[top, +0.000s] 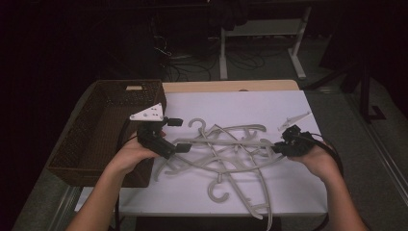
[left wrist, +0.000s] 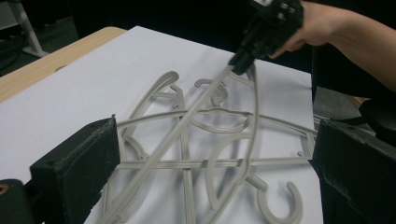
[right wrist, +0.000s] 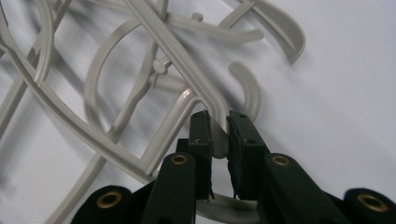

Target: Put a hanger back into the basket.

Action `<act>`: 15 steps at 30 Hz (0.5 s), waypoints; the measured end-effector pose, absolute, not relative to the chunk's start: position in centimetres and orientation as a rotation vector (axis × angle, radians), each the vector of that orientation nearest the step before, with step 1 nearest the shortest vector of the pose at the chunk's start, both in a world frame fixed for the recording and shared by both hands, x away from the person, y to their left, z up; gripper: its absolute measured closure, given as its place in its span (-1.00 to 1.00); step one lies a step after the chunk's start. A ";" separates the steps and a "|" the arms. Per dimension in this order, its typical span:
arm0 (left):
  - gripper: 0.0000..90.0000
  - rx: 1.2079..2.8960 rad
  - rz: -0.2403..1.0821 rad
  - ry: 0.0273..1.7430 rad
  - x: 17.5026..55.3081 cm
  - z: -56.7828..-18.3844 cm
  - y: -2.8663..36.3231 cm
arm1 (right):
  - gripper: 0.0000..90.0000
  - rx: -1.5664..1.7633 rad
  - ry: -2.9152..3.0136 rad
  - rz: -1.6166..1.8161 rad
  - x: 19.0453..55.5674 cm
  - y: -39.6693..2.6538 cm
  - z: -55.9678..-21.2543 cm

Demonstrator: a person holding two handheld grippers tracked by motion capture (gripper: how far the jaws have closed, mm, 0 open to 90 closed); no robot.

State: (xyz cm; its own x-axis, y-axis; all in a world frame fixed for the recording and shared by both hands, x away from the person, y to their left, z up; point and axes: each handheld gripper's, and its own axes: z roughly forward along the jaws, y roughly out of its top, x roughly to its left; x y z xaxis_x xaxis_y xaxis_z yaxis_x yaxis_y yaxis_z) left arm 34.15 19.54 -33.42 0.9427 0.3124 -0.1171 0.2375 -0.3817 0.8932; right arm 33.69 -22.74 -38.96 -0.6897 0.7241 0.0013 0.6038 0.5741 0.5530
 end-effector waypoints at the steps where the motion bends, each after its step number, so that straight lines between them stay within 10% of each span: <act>1: -0.99 1.982 0.083 0.397 34.1 -33.5 19.5 | 0.77 1.094 2.598 0.772 34.9 -22.6 -38.9; 15: -0.99 1.981 0.074 0.392 34.0 -33.5 19.4 | 0.74 1.021 2.695 0.771 43.7 -21.5 -40.8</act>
